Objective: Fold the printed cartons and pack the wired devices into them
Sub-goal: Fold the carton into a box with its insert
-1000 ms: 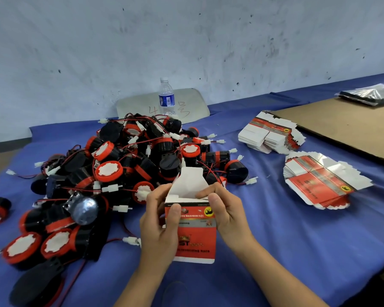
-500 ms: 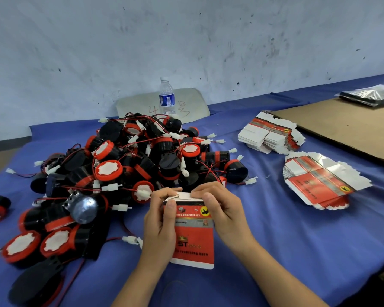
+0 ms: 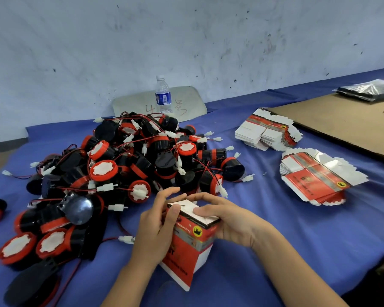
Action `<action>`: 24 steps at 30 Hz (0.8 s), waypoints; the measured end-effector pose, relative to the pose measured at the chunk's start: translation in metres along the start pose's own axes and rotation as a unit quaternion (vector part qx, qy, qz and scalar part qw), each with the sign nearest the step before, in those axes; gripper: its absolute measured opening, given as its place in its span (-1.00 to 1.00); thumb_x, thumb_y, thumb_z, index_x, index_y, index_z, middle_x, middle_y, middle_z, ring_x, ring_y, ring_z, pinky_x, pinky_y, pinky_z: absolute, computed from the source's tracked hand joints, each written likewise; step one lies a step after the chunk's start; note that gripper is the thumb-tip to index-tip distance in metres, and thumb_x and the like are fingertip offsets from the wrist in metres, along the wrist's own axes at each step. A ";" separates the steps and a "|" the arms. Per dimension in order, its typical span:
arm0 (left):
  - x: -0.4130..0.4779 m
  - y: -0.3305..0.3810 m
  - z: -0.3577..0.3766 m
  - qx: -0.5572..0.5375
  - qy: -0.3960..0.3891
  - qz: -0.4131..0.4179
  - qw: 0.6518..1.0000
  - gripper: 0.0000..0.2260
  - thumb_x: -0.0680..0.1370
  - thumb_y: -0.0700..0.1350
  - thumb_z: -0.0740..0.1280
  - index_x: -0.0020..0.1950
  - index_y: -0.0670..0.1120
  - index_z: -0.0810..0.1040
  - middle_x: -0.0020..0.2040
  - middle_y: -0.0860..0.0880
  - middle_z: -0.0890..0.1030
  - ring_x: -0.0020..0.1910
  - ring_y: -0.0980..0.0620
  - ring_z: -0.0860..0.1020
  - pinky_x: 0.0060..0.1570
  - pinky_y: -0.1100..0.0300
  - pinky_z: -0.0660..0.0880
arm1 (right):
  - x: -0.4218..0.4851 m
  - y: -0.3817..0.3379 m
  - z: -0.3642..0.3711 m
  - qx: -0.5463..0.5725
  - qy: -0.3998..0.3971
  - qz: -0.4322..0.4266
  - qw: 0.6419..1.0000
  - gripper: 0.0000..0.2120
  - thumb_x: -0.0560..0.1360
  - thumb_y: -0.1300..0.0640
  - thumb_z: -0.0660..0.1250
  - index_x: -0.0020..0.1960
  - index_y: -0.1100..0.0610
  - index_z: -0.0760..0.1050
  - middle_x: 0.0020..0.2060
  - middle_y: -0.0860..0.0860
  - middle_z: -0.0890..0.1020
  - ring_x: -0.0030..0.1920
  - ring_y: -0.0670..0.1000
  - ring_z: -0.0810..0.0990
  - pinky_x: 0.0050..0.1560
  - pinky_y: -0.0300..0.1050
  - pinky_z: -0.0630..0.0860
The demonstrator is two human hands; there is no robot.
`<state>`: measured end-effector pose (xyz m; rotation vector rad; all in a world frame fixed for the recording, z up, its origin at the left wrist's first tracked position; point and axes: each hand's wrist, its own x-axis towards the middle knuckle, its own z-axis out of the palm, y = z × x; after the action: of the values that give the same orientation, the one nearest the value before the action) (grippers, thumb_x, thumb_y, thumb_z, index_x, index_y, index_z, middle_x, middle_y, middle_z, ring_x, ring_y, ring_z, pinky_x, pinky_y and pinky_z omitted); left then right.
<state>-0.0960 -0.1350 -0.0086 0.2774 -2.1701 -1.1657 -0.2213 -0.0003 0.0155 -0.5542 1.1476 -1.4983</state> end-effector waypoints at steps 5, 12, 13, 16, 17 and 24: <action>0.000 -0.003 0.003 0.019 0.007 -0.002 1.000 -0.72 0.51 0.32 0.10 0.17 0.38 0.43 0.05 0.33 0.63 -0.09 0.27 0.63 -0.17 0.41 0.50 | 0.002 0.003 0.000 -0.038 0.024 -0.004 0.999 -0.54 0.43 0.28 0.37 0.31 0.14 0.42 -0.08 0.13 0.64 -0.12 0.06 0.65 -0.06 -0.04 0.58; -0.002 0.001 0.006 0.018 0.032 0.011 0.999 -0.63 0.48 0.32 0.16 0.29 0.36 0.36 0.22 0.34 0.53 0.14 0.30 0.54 0.05 0.32 0.49 | 0.008 0.004 0.004 0.038 0.054 -0.048 0.997 -0.61 0.29 0.31 0.29 0.11 0.13 0.57 -0.11 0.11 0.64 -0.23 0.00 0.63 -0.20 -0.14 0.57; -0.002 0.004 0.006 0.025 0.027 0.018 0.999 -0.55 0.44 0.37 0.19 0.33 0.41 0.29 0.27 0.36 0.47 0.20 0.29 0.50 0.11 0.32 0.46 | 0.009 0.003 0.003 0.069 0.062 -0.070 0.993 -0.63 0.32 0.34 0.28 0.10 0.15 0.57 -0.11 0.12 0.64 -0.24 0.01 0.63 -0.20 -0.14 0.58; -0.004 0.009 0.012 0.081 -0.005 0.053 0.995 -0.20 0.28 0.50 0.29 0.44 0.45 0.02 0.42 0.36 0.26 0.39 0.18 0.33 0.31 0.16 0.31 | 0.009 0.002 0.000 0.099 0.084 -0.150 0.980 -0.60 0.33 0.39 0.32 0.15 0.19 0.52 -0.08 0.11 0.65 -0.18 0.04 0.63 -0.19 -0.12 0.58; -0.005 0.008 0.015 0.104 -0.013 0.065 0.992 -0.10 0.24 0.48 0.35 0.46 0.43 -0.05 0.45 0.34 0.22 0.41 0.14 0.29 0.33 0.09 0.29 | 0.009 0.001 0.000 0.101 0.084 -0.165 0.977 -0.56 0.30 0.36 0.34 0.17 0.19 0.51 -0.05 0.10 0.64 -0.15 0.05 0.62 -0.19 -0.12 0.58; -0.005 0.001 0.017 0.037 -0.016 0.054 0.998 0.03 0.25 0.20 0.50 0.49 0.40 -0.15 0.43 0.40 0.23 0.41 0.29 0.30 0.22 0.41 0.38 | 0.006 0.001 0.000 0.128 0.027 -0.158 0.979 -0.58 0.35 0.26 0.35 0.21 0.14 0.50 0.01 0.10 0.66 -0.08 0.05 0.64 -0.16 -0.08 0.60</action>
<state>-0.1026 -0.1207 -0.0165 0.1716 -2.2307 -1.0376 -0.2225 -0.0058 0.0131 -0.5367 0.9168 -1.9124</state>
